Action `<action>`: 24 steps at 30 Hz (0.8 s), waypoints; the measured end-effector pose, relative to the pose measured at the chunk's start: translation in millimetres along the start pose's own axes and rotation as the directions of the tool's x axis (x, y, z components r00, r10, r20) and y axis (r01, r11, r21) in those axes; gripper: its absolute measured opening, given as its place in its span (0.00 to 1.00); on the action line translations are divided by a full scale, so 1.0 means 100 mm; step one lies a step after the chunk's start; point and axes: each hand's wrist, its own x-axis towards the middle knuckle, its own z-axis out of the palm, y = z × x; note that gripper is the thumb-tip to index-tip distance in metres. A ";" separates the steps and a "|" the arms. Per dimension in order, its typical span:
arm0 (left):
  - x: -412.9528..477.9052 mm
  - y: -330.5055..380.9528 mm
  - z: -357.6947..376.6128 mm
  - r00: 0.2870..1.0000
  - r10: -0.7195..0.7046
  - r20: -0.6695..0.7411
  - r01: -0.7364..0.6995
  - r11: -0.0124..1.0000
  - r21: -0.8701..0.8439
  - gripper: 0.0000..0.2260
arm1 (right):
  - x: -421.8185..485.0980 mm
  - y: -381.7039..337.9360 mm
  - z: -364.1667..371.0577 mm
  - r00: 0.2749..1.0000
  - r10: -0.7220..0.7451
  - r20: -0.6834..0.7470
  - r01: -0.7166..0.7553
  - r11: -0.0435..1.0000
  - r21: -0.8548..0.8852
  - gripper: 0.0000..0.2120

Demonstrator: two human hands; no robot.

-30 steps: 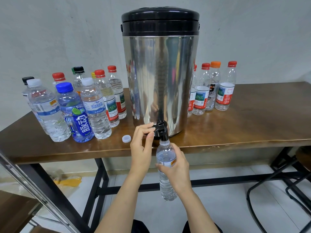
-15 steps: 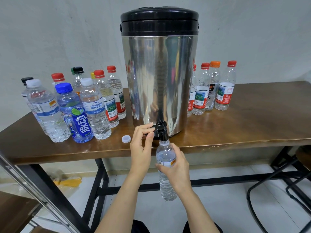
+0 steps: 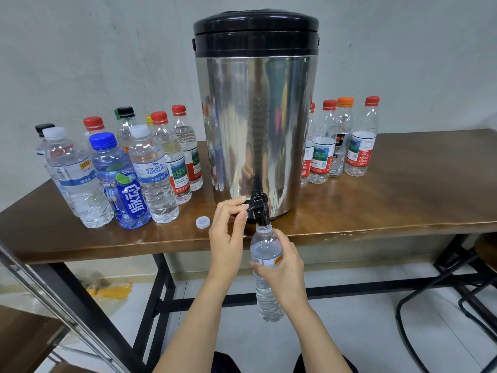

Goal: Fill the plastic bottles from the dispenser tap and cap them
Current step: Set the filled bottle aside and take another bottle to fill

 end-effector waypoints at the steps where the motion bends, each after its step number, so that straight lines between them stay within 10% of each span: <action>1: 0.00 0.00 0.00 1.000 0.001 0.002 -0.001 1.000 0.001 0.08 | 0.00 0.00 0.00 1.000 0.001 0.001 -0.001 1.000 -0.002 0.39; 24: 0.01 0.00 0.00 1.000 -0.008 0.001 0.008 1.000 -0.023 0.06 | -0.01 -0.01 0.00 1.000 0.007 0.000 -0.007 1.000 0.007 0.40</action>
